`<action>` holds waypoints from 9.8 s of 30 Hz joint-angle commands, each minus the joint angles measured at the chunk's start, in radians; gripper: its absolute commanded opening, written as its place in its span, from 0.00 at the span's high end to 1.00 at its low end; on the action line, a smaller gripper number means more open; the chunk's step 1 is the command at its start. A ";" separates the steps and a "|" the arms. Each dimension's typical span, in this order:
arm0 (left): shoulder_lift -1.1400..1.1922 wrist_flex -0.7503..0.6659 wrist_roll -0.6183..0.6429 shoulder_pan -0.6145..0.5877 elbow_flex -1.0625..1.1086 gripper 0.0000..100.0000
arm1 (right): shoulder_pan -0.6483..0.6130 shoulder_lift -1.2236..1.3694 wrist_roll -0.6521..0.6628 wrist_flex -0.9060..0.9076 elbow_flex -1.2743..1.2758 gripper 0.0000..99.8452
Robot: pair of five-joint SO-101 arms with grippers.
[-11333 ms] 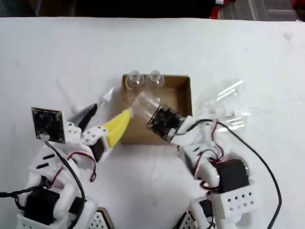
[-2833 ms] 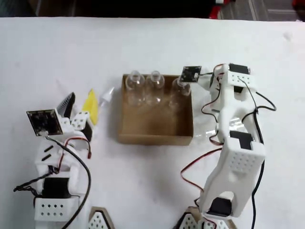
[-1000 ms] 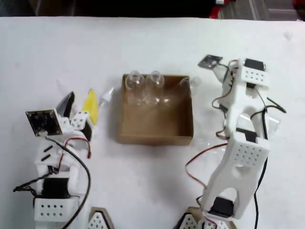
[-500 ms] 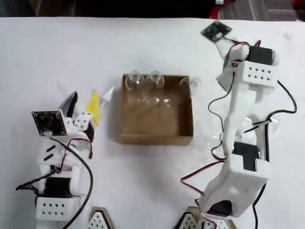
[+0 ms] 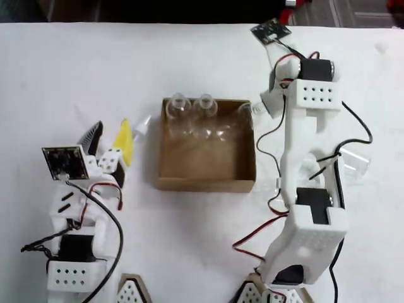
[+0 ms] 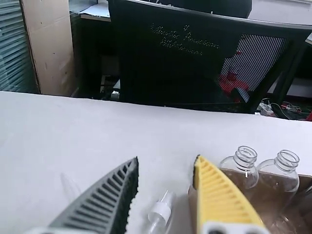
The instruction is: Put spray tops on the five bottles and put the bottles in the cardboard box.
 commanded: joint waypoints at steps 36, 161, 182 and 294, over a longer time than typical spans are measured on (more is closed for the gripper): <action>-0.012 -0.025 -0.014 0.007 -0.012 0.82 | 0.251 0.295 0.563 0.021 -0.210 0.83; -0.013 -0.029 -0.014 -0.025 -0.014 0.82 | -0.651 -1.351 -0.514 -1.788 1.861 0.98; -0.013 -0.029 -0.014 -0.027 -0.011 0.83 | -0.604 -0.814 -0.514 -2.233 1.867 0.98; -0.013 -0.028 -0.006 -0.028 -0.012 0.83 | 0.452 -2.091 -0.506 -0.888 2.177 0.81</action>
